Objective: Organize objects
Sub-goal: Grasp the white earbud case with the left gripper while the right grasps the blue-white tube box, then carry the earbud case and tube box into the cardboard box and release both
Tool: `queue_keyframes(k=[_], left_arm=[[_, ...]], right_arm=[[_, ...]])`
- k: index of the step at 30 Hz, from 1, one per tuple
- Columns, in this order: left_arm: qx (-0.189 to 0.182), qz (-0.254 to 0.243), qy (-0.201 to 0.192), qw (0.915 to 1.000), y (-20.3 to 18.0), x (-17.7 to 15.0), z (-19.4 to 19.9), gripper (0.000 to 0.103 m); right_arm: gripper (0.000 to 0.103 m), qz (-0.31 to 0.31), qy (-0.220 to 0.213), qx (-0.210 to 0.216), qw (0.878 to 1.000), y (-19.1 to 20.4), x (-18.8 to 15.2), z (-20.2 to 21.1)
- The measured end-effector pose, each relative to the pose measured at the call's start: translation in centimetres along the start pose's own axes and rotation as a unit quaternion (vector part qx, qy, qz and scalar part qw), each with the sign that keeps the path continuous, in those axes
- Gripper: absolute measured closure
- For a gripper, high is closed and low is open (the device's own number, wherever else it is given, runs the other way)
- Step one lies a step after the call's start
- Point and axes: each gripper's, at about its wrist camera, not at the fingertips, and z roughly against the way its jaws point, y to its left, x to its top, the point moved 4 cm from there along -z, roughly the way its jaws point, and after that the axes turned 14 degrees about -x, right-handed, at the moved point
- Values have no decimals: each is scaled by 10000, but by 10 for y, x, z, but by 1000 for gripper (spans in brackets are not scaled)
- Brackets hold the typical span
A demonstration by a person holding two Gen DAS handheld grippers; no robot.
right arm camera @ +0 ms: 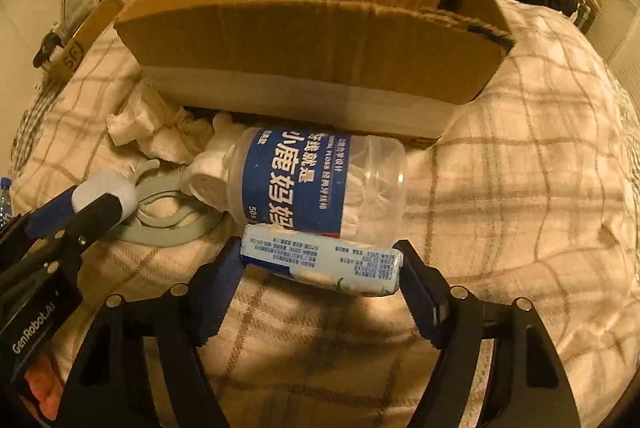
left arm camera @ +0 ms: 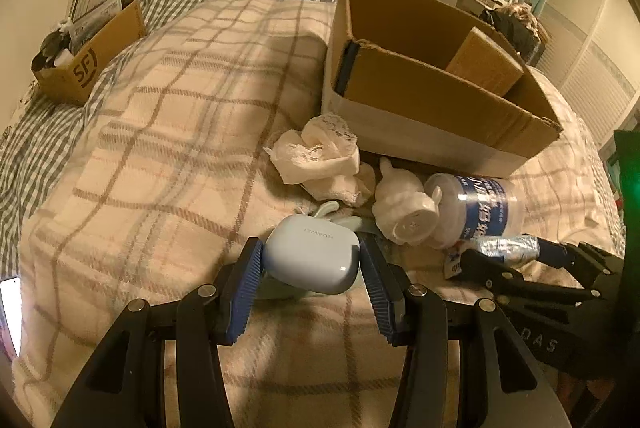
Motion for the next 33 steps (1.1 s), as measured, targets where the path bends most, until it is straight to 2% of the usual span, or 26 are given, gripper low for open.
queue_keyframes(k=[6, 11, 17, 22, 28, 33], left_arm=[[7, -52, -87, 9999, -4, -3, 15, 52], [-53, -308, -87, 9995, -16, 1, 26, 52], [-154, -499, -50, 9986, -27, 15, 41, 52], [-225, -688, -255, 9970, -37, 42, 65, 52], [-415, -775, -451, 9951, -50, 85, 79, 52], [-666, -1025, -641, 9904, -68, 124, 75, 52]], right_arm=[[32, -111, -331, 34, 9994, -7, -2, 23], [32, -105, -664, 3, 9977, -11, 1, 48], [32, -23, -1295, -57, 9916, -19, 13, 97], [32, -29, -1740, 38, 9847, -33, 32, 139], [32, -72, -2108, 158, 9774, -50, 77, 172], [32, -237, -2274, 222, 9733, -66, 118, 178]])
